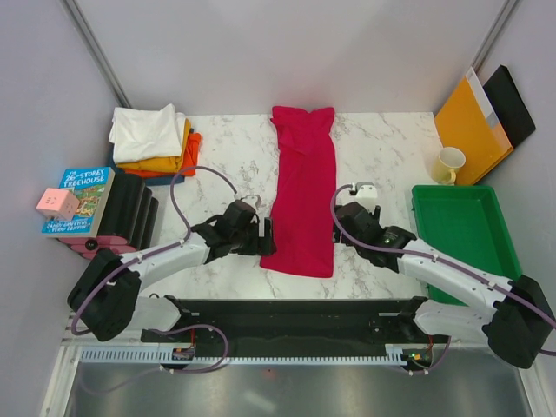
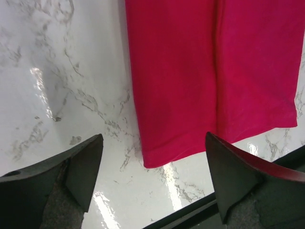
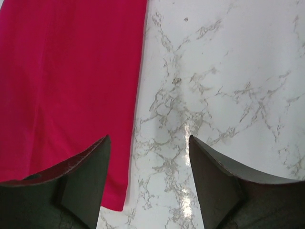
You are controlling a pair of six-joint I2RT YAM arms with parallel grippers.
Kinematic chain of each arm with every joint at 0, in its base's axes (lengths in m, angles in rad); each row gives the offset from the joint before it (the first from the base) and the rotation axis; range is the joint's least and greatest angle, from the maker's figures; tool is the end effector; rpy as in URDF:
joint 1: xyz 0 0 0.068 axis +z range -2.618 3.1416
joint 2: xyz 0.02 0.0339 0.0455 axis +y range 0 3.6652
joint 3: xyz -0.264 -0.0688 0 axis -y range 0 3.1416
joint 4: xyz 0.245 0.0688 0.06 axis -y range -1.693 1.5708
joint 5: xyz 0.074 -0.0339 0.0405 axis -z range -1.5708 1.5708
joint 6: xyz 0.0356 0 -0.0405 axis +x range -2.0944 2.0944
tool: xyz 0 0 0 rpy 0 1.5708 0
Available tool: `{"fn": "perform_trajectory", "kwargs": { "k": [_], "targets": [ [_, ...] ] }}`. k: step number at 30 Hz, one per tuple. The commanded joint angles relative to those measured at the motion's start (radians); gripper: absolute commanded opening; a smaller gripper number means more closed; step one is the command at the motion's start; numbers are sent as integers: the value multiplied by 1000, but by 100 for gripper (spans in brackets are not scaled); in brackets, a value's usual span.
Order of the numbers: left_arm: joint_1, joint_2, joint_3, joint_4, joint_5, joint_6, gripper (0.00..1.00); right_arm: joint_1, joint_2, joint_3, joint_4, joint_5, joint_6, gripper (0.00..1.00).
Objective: Fold and stack the t-shirts
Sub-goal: Grab the bottom of the folded rectangular tshirt with both arms
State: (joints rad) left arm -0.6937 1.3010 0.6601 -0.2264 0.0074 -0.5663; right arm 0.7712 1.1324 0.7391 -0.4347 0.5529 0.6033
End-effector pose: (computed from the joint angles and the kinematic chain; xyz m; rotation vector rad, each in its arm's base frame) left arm 0.1942 -0.1618 0.1860 0.1639 2.5164 -0.5528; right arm 0.1764 0.1453 0.2372 0.0587 2.2483 0.0621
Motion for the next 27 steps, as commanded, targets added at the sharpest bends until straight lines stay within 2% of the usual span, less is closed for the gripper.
{"fn": "perform_trajectory", "kwargs": {
  "k": [1,2,4,5,7,8,21,23,25,27],
  "targets": [
    [-9,15,32,-13,51,-60,83,13,-59,-40,-38,-34,76,74],
    [-9,14,27,-13,49,-70,67,16,-63,-46,-45,-31,85,75],
    [-9,3,3,-10,49,-89,64,23,-72,-50,-61,-21,98,75],
    [-9,-11,-7,-10,48,-108,52,25,-79,-55,-62,-16,105,75],
    [-9,-19,-36,7,54,-125,45,33,-86,-61,-65,-4,113,76],
    [-9,-19,-42,13,58,-132,42,34,-86,-67,-67,-4,119,75],
    [-10,43,-100,58,97,-162,42,48,-49,-76,-59,9,136,77],
    [-10,69,-96,62,101,-153,32,50,-42,-81,-56,4,136,77],
    [-10,81,-91,64,109,-153,14,51,-34,-83,-55,1,142,77],
    [-10,84,-93,67,118,-161,5,53,-25,-89,-53,-7,153,78]
  ]
}}
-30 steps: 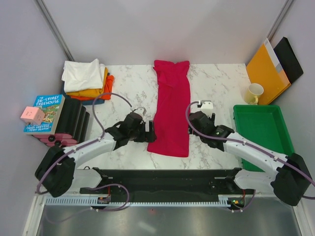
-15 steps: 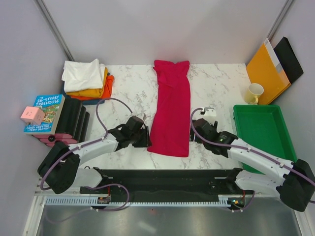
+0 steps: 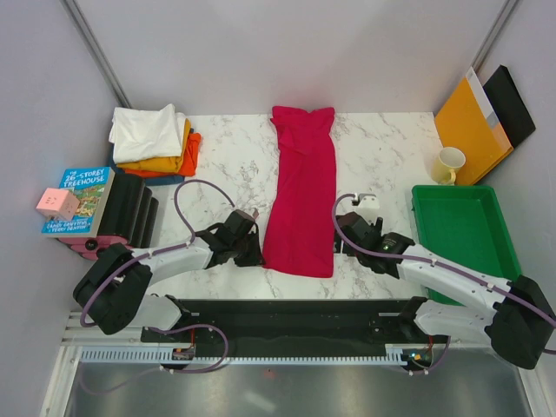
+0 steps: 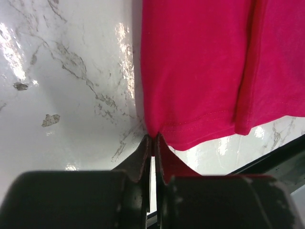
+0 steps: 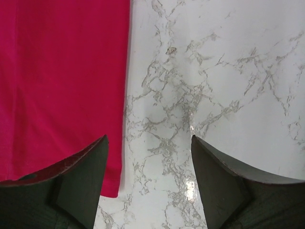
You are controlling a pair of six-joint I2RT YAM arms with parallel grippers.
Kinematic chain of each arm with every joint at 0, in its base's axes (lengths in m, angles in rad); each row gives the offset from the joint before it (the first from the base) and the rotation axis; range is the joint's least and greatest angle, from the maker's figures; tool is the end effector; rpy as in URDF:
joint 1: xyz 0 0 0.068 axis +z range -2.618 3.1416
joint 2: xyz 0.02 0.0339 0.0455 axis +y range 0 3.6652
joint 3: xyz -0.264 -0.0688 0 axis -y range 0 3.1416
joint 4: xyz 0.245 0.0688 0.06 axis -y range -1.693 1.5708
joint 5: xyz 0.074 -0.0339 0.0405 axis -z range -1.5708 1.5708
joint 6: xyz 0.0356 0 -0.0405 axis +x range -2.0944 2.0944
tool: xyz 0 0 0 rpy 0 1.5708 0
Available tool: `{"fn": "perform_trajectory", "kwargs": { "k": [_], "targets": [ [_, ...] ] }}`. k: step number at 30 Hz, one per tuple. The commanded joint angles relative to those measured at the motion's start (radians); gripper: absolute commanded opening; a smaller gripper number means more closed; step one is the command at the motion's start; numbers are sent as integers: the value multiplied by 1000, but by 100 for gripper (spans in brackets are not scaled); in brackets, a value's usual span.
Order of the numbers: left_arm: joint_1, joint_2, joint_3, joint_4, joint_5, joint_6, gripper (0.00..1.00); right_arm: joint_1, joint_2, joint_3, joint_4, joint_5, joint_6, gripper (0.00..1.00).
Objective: Fold and stack the t-shirts
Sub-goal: Grab the bottom of the folded rectangular tshirt with both arms
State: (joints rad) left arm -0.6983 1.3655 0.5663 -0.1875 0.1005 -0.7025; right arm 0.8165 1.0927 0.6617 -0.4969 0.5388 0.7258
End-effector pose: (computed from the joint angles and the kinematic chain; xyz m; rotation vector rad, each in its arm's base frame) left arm 0.1818 -0.1573 0.1469 0.0350 2.6898 -0.6246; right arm 0.1563 0.1397 0.2164 0.1079 2.3269 0.0791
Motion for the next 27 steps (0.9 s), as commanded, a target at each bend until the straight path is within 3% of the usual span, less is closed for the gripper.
{"fn": "perform_trajectory", "kwargs": {
  "k": [1,12,18,27],
  "targets": [
    [-6,17,-2,26,25,-29,2,9,16,-14,9,3,37,78],
    [-7,-29,-49,26,41,-37,2,99,62,-109,102,-79,185,84],
    [-10,-54,-62,7,41,-31,2,154,87,-151,150,-77,234,66],
    [-12,-85,-68,-1,36,-25,2,187,145,-174,184,-92,287,64]
  ]
}}
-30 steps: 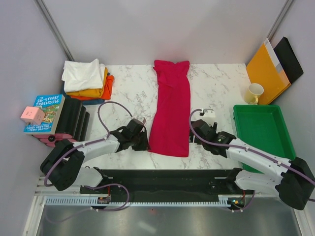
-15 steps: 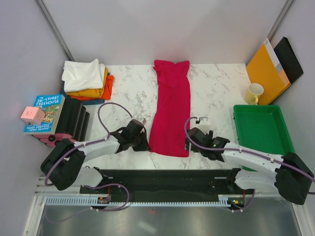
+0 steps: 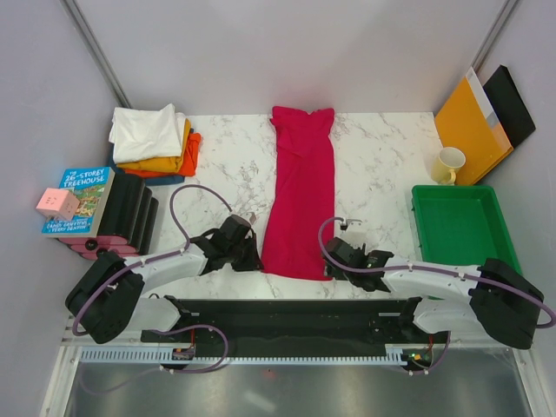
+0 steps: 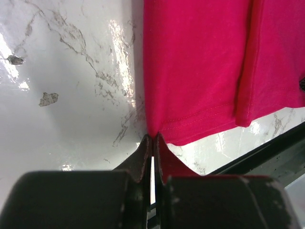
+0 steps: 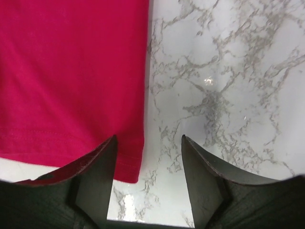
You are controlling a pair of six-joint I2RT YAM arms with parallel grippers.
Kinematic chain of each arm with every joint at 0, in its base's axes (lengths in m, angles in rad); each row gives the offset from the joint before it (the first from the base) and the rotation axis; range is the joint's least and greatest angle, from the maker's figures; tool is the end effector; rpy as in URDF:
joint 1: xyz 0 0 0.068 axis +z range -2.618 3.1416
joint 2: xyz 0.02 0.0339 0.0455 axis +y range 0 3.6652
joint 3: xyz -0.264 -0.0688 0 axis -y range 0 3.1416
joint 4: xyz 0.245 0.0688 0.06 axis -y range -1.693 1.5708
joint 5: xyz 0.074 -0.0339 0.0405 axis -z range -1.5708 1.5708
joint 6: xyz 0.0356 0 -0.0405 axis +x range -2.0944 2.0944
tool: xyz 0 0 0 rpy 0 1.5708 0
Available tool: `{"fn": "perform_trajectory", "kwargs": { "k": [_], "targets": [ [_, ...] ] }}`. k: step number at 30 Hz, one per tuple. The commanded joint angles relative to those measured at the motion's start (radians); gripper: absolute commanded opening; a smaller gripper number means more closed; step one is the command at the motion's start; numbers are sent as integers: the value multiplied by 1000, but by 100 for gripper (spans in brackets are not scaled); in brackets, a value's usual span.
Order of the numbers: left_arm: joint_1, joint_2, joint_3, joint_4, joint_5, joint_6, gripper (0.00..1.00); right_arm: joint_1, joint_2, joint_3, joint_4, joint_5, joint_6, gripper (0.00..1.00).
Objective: Fold and stack the t-shirts
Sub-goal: Grab the bottom of the folded rectangular tshirt with both arms
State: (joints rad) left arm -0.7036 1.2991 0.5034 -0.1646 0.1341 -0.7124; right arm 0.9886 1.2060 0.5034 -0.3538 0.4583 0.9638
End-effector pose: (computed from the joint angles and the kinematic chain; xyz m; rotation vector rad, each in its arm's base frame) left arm 0.1693 -0.1499 0.1452 0.0449 2.6802 -0.6859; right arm 0.1252 0.1615 0.1554 0.1211 2.4762 0.2158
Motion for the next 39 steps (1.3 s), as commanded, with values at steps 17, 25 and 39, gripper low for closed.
{"fn": "perform_trajectory", "kwargs": {
  "k": [17,25,39],
  "targets": [
    [-11,-47,-12,-26,10,-16,2,140,29,-43,-45,32,199,0],
    [-106,-233,-46,-118,-31,-54,2,304,-49,41,-333,189,355,0],
    [-416,-445,105,-329,-281,-165,2,472,-115,234,-620,405,498,0]
  ]
}}
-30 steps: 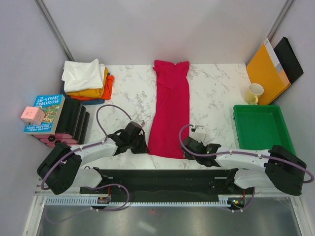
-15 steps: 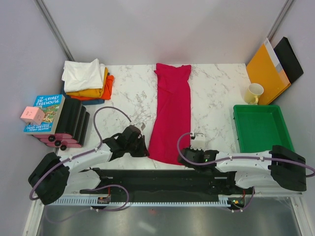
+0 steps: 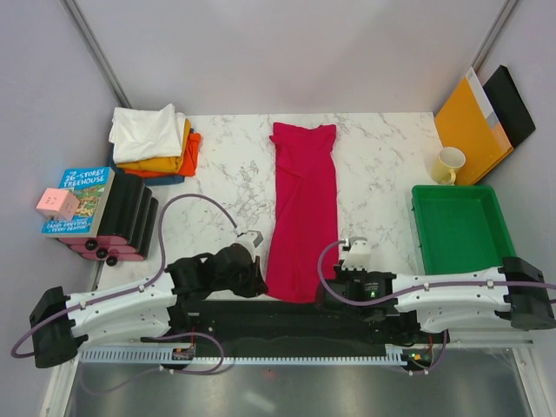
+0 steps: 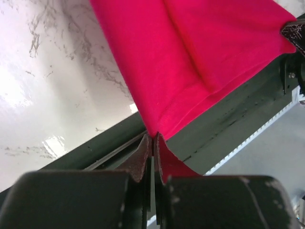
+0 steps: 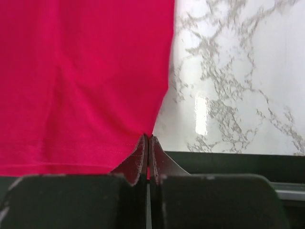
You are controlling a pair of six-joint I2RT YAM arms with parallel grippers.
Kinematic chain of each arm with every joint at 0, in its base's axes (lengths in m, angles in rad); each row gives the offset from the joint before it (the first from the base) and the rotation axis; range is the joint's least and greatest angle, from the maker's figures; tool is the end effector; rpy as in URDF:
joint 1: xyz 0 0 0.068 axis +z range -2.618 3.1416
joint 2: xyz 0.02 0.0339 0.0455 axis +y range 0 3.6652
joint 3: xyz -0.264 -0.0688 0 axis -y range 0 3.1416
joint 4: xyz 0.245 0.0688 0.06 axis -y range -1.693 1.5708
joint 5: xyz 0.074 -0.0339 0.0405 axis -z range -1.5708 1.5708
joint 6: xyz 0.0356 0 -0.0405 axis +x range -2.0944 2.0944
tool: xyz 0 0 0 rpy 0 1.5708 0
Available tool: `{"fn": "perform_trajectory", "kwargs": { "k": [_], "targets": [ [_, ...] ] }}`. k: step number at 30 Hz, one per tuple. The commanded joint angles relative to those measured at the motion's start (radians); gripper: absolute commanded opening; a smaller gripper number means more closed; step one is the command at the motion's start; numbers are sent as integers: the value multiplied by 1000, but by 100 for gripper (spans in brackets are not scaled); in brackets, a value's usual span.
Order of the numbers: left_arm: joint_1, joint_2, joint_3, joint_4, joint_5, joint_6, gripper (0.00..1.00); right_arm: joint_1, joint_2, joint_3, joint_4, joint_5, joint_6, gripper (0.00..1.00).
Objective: Fold and stack the t-shirts
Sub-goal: Grab the bottom of the folded rectangular tshirt with both arms, then fold the folded rectangular tshirt in 1/3 of the way
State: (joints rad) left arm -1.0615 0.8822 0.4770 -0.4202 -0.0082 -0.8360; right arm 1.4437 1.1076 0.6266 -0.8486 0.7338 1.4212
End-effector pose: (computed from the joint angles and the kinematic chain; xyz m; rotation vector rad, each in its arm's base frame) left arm 0.0858 -0.1530 0.1954 0.2864 2.5664 -0.8143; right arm 0.0453 0.1666 0.1920 0.0840 2.3806 0.1595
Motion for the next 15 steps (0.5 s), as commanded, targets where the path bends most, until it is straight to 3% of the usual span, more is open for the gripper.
{"fn": "perform_trajectory", "kwargs": {
  "k": [1,6,10,15],
  "targets": [
    [-66,-25,153,-78,-150,-34,2,17,-18,126,-135,163,38,0],
    [-71,18,273,-84,-216,11,2,1,-28,234,-176,271,-36,0],
    [-69,110,342,-83,-272,83,2,-101,-9,288,-161,291,-132,0],
    [-45,211,408,-81,-314,143,2,-233,14,305,-26,268,-313,0]
  ]
}}
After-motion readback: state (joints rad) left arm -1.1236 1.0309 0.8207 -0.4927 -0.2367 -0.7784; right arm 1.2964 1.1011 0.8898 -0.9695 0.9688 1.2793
